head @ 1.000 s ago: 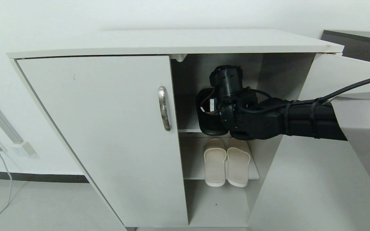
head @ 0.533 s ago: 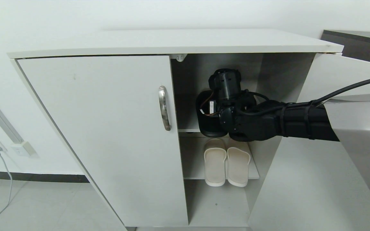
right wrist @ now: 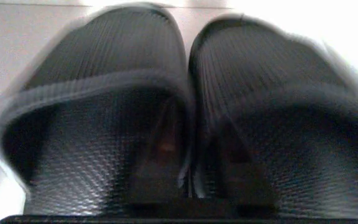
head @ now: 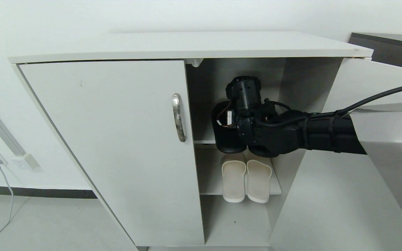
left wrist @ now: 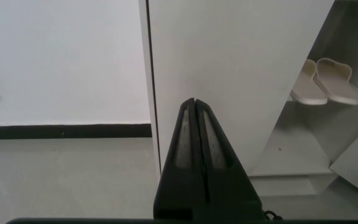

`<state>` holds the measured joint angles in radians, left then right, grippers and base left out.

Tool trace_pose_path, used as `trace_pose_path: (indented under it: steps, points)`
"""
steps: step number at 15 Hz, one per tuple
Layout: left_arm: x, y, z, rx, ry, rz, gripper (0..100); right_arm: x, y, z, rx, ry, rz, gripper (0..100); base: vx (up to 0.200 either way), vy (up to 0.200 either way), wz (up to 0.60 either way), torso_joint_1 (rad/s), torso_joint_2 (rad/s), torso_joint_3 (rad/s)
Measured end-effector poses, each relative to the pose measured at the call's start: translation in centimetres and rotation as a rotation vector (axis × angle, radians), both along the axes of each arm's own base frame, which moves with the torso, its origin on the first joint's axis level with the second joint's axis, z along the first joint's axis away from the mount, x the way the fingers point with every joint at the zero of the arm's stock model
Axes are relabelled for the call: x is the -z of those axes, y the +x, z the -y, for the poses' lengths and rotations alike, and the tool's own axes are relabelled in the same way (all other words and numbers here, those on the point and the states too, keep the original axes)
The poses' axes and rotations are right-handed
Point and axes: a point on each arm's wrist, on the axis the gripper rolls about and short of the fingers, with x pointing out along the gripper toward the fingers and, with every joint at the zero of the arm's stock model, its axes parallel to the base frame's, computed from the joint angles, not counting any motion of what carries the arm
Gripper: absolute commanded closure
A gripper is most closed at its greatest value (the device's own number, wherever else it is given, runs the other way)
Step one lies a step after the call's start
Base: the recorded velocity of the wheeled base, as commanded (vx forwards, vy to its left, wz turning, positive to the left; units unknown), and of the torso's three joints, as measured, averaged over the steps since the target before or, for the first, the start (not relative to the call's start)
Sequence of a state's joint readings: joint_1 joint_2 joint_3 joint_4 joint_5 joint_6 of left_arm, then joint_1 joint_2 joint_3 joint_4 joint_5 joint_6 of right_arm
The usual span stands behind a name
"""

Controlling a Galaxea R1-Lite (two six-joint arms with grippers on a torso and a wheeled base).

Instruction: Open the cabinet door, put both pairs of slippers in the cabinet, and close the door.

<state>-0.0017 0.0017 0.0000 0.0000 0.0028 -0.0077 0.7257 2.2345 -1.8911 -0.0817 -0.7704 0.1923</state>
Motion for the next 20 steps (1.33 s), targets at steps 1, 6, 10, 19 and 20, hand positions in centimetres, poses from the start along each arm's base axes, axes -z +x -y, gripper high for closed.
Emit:
trace_pose_path:
  steps: [1, 6, 10, 19, 20]
  points:
    - [0.0, 0.0, 0.0, 0.0, -0.001, 0.0, 100, 0.1, -0.1, 0.0, -0.002, -0.003, -0.003, 0, 0.0, 0.0, 0.0, 0.0, 0.0, 0.0]
    - [0.0, 0.0, 0.0, 0.0, -0.004, 0.0, 100, 0.2, -2.5, -0.6, -0.037, -0.012, -0.025, 0, 0.0, 0.0, 0.0, 0.0, 0.0, 0.0]
    - [0.0, 0.0, 0.0, 0.0, -0.004, 0.0, 100, -0.7, -5.3, -0.3, -0.032, -0.017, -0.014, 0, 0.0, 0.0, 0.0, 0.0, 0.0, 0.0]
    - [0.0, 0.0, 0.0, 0.001, -0.004, 0.0, 100, 1.9, -14.6, 3.2, -0.192, -0.009, -0.014, 0, 0.0, 0.0, 0.0, 0.0, 0.0, 0.0]
    - [0.0, 0.0, 0.0, 0.001, -0.004, 0.0, 100, 2.4, -15.3, 3.7, -0.225, -0.006, -0.021, 100, 0.0, 0.0, 0.0, 0.0, 0.0, 0.0]
